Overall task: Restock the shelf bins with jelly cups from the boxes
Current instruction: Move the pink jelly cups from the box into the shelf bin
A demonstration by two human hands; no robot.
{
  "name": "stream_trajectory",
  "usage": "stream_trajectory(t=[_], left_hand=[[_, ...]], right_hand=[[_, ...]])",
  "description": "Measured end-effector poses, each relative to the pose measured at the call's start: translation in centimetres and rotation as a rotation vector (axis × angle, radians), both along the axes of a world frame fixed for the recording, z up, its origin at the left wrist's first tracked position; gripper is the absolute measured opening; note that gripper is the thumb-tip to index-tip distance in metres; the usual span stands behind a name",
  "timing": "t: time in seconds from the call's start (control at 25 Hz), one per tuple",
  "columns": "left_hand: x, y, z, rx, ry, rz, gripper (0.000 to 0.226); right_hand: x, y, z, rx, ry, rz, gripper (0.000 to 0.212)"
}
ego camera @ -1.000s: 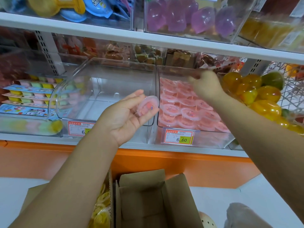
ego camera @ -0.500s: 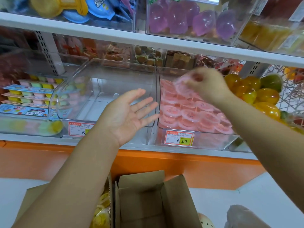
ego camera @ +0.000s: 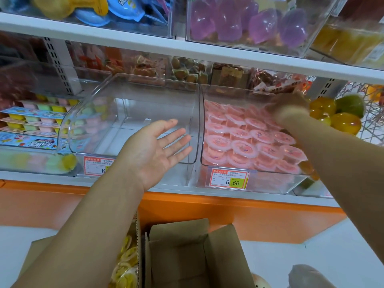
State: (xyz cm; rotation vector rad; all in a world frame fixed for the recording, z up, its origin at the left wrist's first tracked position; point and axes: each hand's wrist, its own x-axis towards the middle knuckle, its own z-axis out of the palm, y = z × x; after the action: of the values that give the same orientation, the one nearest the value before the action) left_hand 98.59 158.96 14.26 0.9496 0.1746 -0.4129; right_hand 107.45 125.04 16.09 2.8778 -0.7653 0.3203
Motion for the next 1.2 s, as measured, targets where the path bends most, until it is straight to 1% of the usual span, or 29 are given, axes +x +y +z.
stream_trajectory(t=[0.08,0.16,0.2,0.24,0.28,0.36,0.4,0.48,0.72,0.88,0.96,1.04,1.08,1.12,1.2], left_hand=[[-0.1,0.1,0.0,0.008,-0.001,0.005,0.026],[-0.2,0.2,0.0,0.011,0.001,0.006,0.027],[-0.3,0.3,0.0,0.011,0.002,0.006,0.028],[-0.4,0.4,-0.1,0.009,0.004,0.004,0.028],[-0.4,0.4,-0.1,0.006,0.007,0.003,0.029],[-0.6,0.6,-0.1,0.003,0.009,0.002,0.03],[-0.7,0.7,-0.1,0.002,0.011,0.002,0.031],[-0.9,1.0,-0.1,-0.001,0.013,0.002,0.031],[-1.1,1.5,0.0,-0.006,0.023,-0.001,0.032],[-1.2,1.4,-0.1,0.002,0.031,0.002,0.033],[-1.1,1.4,-0.1,0.006,0.031,0.004,0.033],[-1.1,1.4,-0.1,0.009,0.028,0.003,0.034],[-1.1,1.3,-0.1,0.014,0.027,0.0,0.034],[-1.3,1.3,-0.1,0.02,0.027,-0.004,0.033],[-1.7,1.3,0.0,0.032,0.029,-0.024,0.029]], right_hand=[[-0.4,0.4,0.1,-0.074,0.023,0.018,0.038],[-1.0,1.0,0.6,-0.195,0.059,0.055,0.03],[-1.1,1.3,0.7,-0.196,0.066,0.105,0.024],[-1.2,1.7,0.8,-0.12,0.062,0.171,0.02],[-1.3,2.2,0.7,0.004,0.065,0.236,0.02],[-1.9,3.3,0.2,0.23,0.134,0.311,0.034],[-2.2,3.8,0.0,0.286,0.186,0.328,0.041],[-2.7,4.4,-0.5,0.308,0.235,0.36,0.047],[-3.5,5.2,0.5,0.371,0.259,0.335,0.049],[-3.4,6.5,0.6,0.453,0.247,0.305,0.061],[-3.4,7.0,0.6,0.468,0.249,0.322,0.057],[-3.6,7.0,0.6,0.501,0.221,0.32,0.056],[-3.8,6.8,0.7,0.551,0.185,0.309,0.057],[-4.1,6.6,1.0,0.617,0.12,0.301,0.057],[-5.1,5.9,1.9,0.767,-0.07,0.292,0.05]])
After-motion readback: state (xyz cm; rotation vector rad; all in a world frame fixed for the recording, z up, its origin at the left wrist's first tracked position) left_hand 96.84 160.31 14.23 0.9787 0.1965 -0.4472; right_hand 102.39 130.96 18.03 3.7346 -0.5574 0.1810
